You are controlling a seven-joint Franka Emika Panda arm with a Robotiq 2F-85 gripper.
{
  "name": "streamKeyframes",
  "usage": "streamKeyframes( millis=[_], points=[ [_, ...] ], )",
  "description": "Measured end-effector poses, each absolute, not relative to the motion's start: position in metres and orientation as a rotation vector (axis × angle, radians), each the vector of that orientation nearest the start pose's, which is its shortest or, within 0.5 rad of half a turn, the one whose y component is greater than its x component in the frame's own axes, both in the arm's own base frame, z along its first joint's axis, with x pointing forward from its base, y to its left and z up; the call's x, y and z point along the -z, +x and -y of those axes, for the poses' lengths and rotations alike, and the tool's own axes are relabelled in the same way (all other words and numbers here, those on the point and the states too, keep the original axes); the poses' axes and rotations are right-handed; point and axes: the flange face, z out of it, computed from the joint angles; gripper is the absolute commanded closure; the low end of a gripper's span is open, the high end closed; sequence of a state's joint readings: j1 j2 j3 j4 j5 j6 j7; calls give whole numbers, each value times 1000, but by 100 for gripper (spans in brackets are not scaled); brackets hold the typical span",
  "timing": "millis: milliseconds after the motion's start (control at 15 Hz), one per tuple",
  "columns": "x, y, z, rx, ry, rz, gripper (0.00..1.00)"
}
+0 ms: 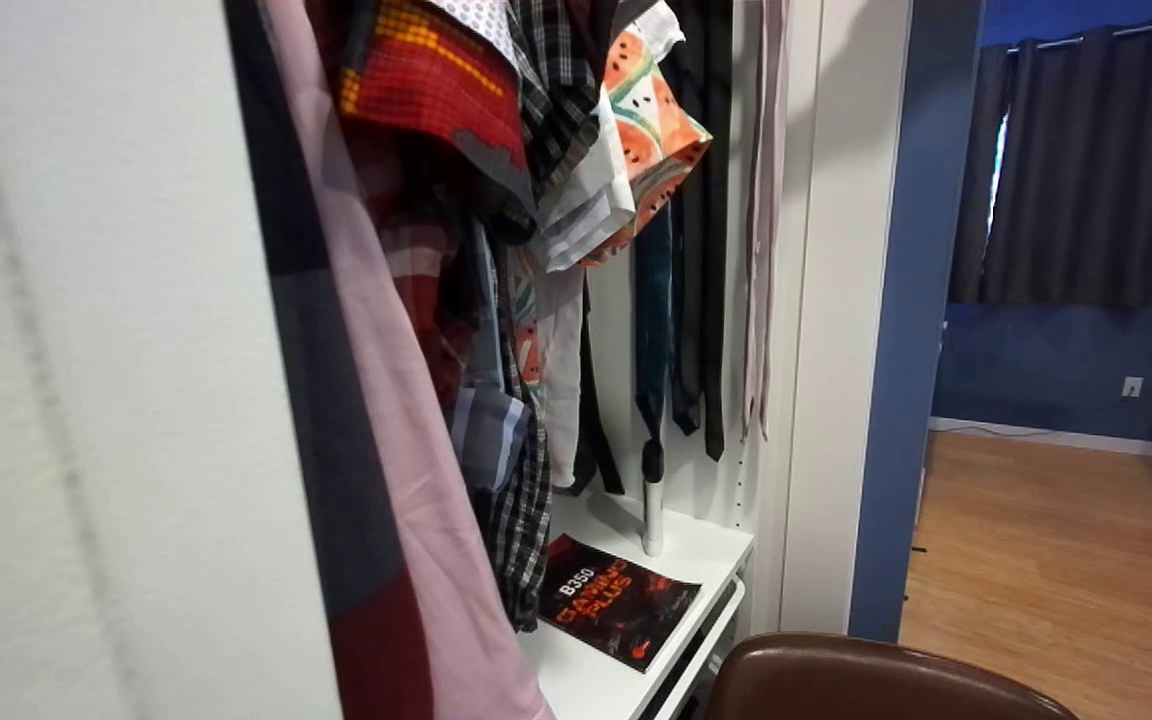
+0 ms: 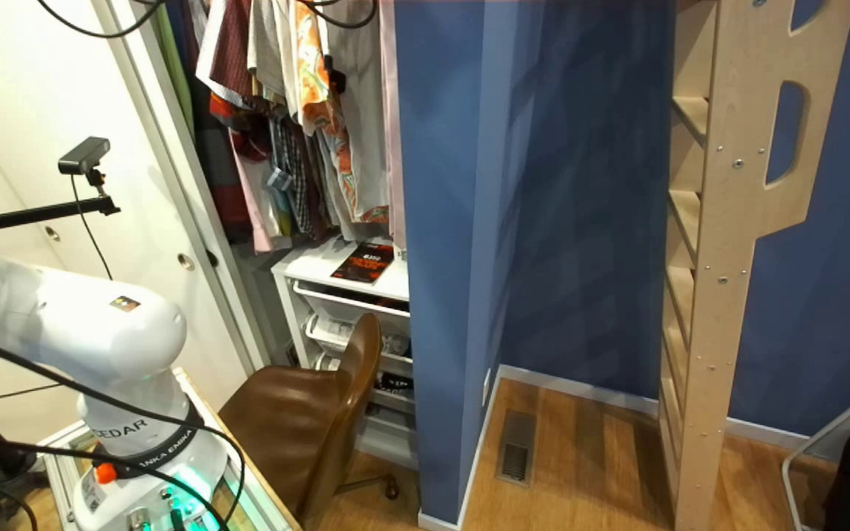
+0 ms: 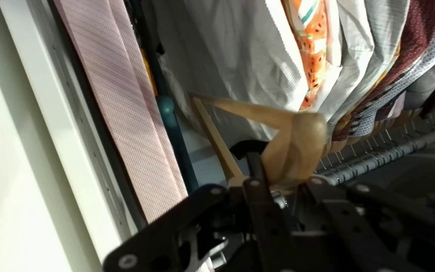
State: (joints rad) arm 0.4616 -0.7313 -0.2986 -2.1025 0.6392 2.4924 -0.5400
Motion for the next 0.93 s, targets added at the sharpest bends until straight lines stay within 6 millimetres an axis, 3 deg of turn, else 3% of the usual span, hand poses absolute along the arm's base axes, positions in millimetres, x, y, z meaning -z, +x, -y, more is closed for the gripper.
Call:
streamKeyframes(
  millis=[933],
  points=[
    [-807, 349, 27, 1452, -2061, 442, 96]
  ],
)
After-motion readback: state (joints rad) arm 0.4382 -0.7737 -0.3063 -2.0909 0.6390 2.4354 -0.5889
